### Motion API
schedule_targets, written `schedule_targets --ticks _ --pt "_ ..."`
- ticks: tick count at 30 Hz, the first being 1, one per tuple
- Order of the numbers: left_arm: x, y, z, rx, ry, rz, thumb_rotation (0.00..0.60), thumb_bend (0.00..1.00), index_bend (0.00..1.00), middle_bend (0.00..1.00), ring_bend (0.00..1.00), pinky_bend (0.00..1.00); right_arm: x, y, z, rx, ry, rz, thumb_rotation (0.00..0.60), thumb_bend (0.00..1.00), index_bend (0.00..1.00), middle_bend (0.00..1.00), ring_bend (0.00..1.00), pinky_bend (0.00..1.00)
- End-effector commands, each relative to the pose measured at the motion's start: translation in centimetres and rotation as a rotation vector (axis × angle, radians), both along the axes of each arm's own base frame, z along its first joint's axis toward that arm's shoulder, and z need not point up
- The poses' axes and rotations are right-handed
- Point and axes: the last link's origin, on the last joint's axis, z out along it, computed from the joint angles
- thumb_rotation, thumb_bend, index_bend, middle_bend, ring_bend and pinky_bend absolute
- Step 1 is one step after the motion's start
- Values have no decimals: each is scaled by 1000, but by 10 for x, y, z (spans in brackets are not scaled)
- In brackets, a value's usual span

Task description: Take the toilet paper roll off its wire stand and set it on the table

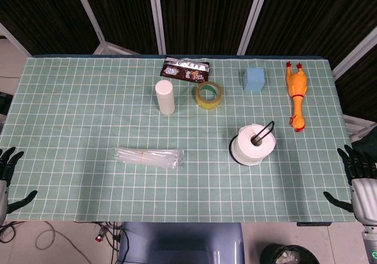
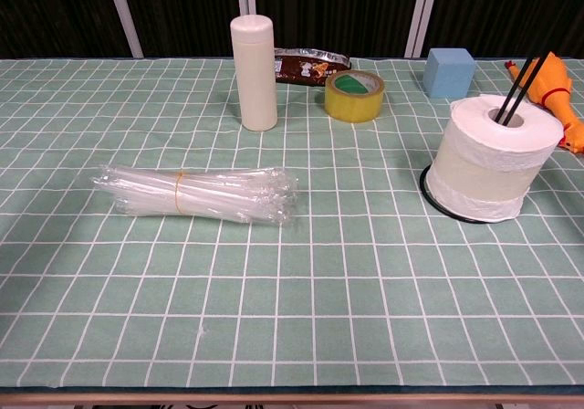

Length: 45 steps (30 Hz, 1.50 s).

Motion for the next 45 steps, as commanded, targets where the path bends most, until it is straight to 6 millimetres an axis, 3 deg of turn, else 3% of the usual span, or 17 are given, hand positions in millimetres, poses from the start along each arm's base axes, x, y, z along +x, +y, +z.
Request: schedule_targets --ticks 1,34,39,45 --pt "0 0 0 0 0 -1 600 44 141 45 0 0 0 0 0 0 1 0 600 0 0 0 0 0" --pt "1 -1 -1 -2 -2 -18 600 44 141 46 0 0 4 4 -5 58 -75 -1 600 0 0 0 0 0" --pt "1 -1 0 -1 -2 -11 600 44 141 46 0 0 11 1 -18 175 -269 -55 600 0 0 0 0 0" --pt "1 -1 0 2 -5 -14 600 44 141 46 0 0 18 -22 -34 318 -496 -128 600 0 0 0 0 0"
